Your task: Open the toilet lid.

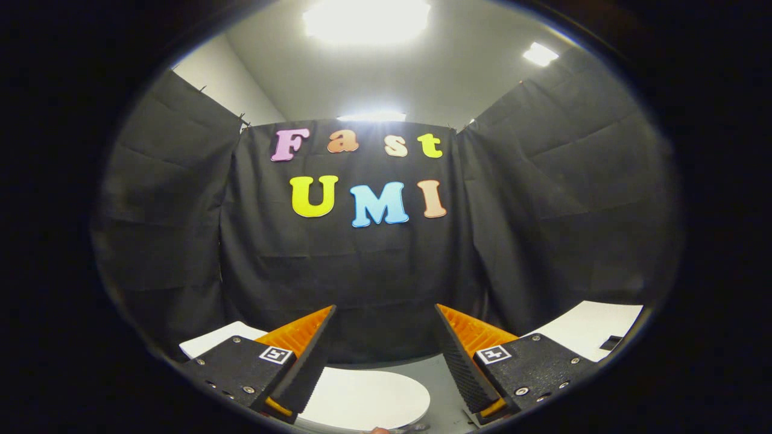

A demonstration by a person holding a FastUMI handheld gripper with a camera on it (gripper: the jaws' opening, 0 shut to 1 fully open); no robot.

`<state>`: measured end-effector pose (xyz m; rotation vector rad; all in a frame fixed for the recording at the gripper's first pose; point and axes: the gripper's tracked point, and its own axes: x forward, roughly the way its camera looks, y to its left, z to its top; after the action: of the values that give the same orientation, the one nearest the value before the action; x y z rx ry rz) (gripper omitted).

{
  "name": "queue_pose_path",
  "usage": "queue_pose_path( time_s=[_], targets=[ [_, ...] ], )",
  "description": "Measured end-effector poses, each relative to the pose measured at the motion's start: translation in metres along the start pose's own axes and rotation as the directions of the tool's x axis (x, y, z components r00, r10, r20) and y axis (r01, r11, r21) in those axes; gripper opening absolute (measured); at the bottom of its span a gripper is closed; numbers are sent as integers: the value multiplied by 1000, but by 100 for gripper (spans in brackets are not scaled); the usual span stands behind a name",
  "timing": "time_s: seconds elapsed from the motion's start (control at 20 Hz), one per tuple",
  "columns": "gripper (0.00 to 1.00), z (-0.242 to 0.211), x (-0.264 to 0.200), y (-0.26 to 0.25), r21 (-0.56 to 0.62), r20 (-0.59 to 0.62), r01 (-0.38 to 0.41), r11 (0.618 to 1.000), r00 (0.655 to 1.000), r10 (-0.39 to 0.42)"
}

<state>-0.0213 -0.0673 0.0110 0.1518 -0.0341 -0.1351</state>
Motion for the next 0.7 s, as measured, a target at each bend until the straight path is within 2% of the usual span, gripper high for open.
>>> queue_pose_path(
  time_s=[0.4, 0.7],
  targets=[
    [94, -53, 13, -14, 56, -97, 21, 998, 995, -16],
    [93, -116, 18, -26, 98, -223, 43, 994, 975, -20]
  ],
)
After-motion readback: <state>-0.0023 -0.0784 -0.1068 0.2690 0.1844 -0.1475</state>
